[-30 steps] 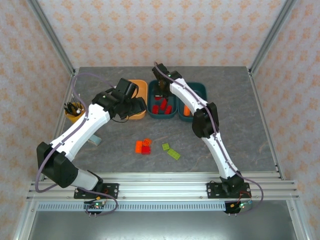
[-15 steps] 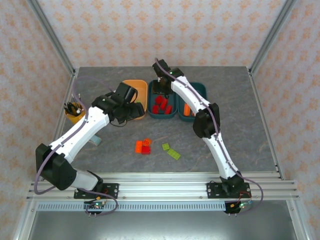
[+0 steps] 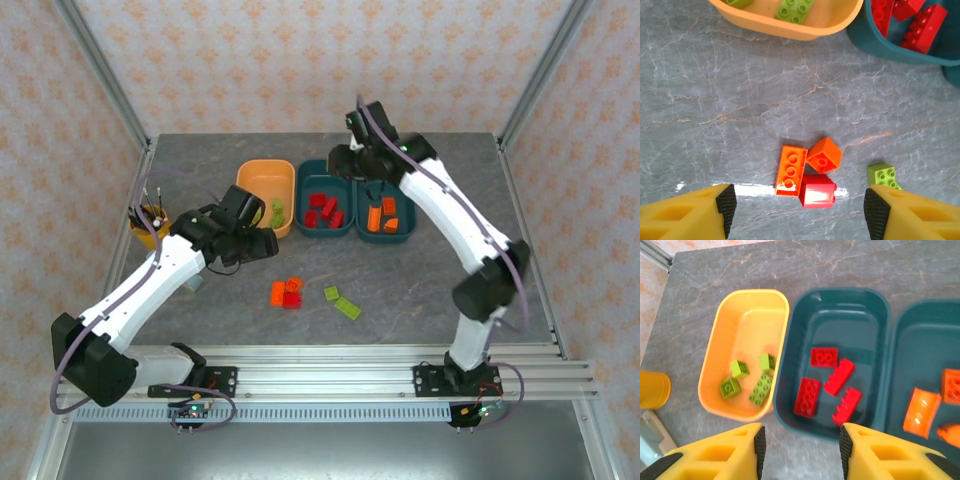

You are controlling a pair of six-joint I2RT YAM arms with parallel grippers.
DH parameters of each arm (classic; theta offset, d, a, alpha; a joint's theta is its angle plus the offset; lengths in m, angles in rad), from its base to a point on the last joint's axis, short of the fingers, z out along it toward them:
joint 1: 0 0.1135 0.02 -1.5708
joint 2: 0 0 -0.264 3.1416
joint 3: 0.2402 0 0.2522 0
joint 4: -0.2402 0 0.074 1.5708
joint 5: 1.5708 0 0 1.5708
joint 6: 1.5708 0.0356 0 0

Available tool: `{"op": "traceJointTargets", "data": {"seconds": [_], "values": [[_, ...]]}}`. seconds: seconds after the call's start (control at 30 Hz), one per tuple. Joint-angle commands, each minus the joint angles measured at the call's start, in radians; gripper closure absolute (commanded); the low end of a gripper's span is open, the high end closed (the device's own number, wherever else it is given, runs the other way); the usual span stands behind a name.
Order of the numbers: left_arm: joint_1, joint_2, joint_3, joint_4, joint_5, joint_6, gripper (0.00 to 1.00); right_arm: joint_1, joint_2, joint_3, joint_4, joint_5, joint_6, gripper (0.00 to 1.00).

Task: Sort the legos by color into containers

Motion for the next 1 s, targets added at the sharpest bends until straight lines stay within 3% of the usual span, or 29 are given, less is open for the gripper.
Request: {"op": "traceJointTargets", "data": {"seconds": [0.0, 0.17, 0.33, 0.43, 0.57, 0.67, 0.97], "values": [[-0.022, -0.027, -0.024, -0.048, 0.016, 0.057, 0.29, 0.04, -0.162, -0.206, 0.086, 0.027, 0.026, 0.55], [-0.117, -0.002, -0.046, -0.028, 0.013, 0.009, 0.29, 0.099, -0.408, -0.539, 0.114, -0.012, 0.097, 0.55], [-0.273, 0.12, -0.012, 0.019, -0.054, -0.229, 0.28, 0.2, -0.601, -0.813, 0.081, 0.005, 0.17, 0.5], [-0.353, 0.254, 0.059, 0.007, -0.081, -0.349, 0.28, 0.236, -0.682, -0.917, 0.083, -0.042, 0.198, 0.41], [-0.415, 0.405, 0.13, 0.018, -0.074, -0.473, 0.26, 0.251, -0.801, -0.995, 0.122, -0.161, 0.213, 0.25], [-0.44, 0.481, 0.168, 0.049, -0.06, -0.527, 0.25, 0.252, -0.898, -1.018, 0.109, -0.169, 0.232, 0.09], [-0.457, 0.719, 0.338, 0.029, -0.077, -0.569, 0.25, 0.252, -1.042, -1.011, -0.016, -0.127, 0.256, 0.07]]}}
